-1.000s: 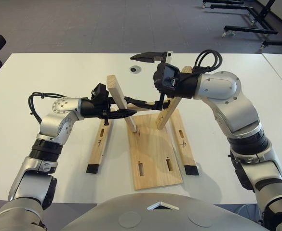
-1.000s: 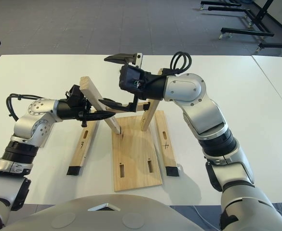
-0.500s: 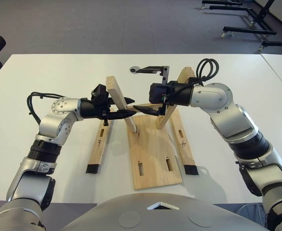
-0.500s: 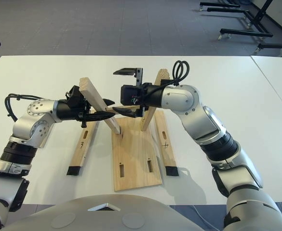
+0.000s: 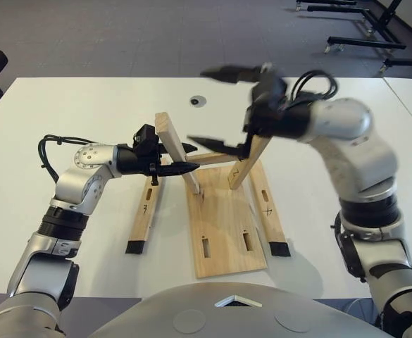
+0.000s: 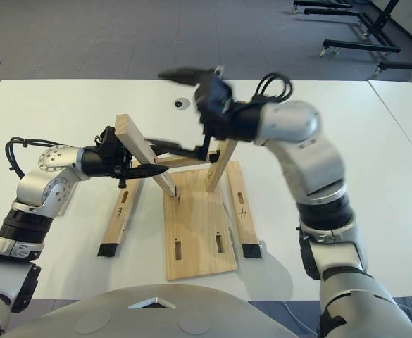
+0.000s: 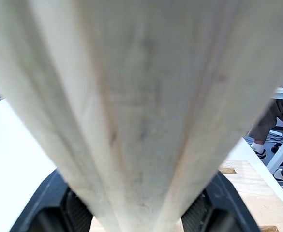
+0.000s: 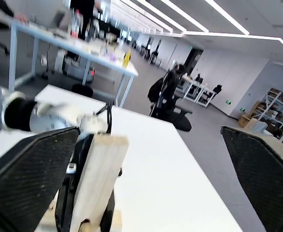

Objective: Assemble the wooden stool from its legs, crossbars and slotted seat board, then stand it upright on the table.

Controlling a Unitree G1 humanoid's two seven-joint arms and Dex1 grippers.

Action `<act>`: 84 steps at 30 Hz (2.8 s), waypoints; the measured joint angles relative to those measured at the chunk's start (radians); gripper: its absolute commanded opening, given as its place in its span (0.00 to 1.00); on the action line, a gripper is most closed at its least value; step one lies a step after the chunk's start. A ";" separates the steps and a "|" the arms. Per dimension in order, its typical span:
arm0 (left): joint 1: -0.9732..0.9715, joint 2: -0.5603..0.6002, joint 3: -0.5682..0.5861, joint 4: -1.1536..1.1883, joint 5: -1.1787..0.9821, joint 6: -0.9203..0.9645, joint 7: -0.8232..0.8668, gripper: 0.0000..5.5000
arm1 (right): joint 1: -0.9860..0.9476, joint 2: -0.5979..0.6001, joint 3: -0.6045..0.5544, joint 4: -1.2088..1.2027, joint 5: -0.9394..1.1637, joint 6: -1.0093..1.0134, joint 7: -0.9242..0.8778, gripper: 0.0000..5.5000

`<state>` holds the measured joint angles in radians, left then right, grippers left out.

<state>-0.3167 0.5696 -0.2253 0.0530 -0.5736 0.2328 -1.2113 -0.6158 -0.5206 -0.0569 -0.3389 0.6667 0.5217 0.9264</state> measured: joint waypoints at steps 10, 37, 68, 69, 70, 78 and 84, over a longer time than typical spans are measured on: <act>0.015 0.032 0.001 -0.014 -0.001 -0.003 0.004 0.37 | 0.053 -0.407 -0.176 0.727 -0.168 -0.184 0.349 0.98; 0.004 0.091 0.000 -0.009 -0.011 0.007 -0.064 0.37 | 0.166 -0.130 0.022 0.423 -0.156 -0.047 0.313 0.98; 0.103 0.090 -0.115 0.054 0.251 -0.014 0.078 0.70 | 0.187 -0.114 0.168 0.236 -0.235 -0.053 0.342 0.98; 0.087 0.078 -0.114 0.056 0.281 -0.018 0.091 0.72 | 0.188 -0.096 0.185 0.226 -0.231 -0.069 0.346 0.98; 0.076 0.065 -0.117 0.056 0.286 -0.017 0.091 0.77 | 0.188 -0.071 0.204 0.219 -0.226 -0.076 0.347 0.98; 0.124 0.060 -0.093 -0.004 0.300 -0.011 0.089 0.98 | 0.189 -0.114 0.157 0.284 -0.259 -0.137 0.307 0.98; 0.171 0.060 -0.077 -0.064 0.299 0.006 0.089 0.98 | 0.204 -0.136 0.122 0.315 -0.278 -0.163 0.262 0.98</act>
<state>-0.1452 0.6291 -0.3020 -0.0112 -0.2742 0.2392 -1.1224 -0.4115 -0.6570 0.0647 -0.0237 0.3891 0.3583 1.1882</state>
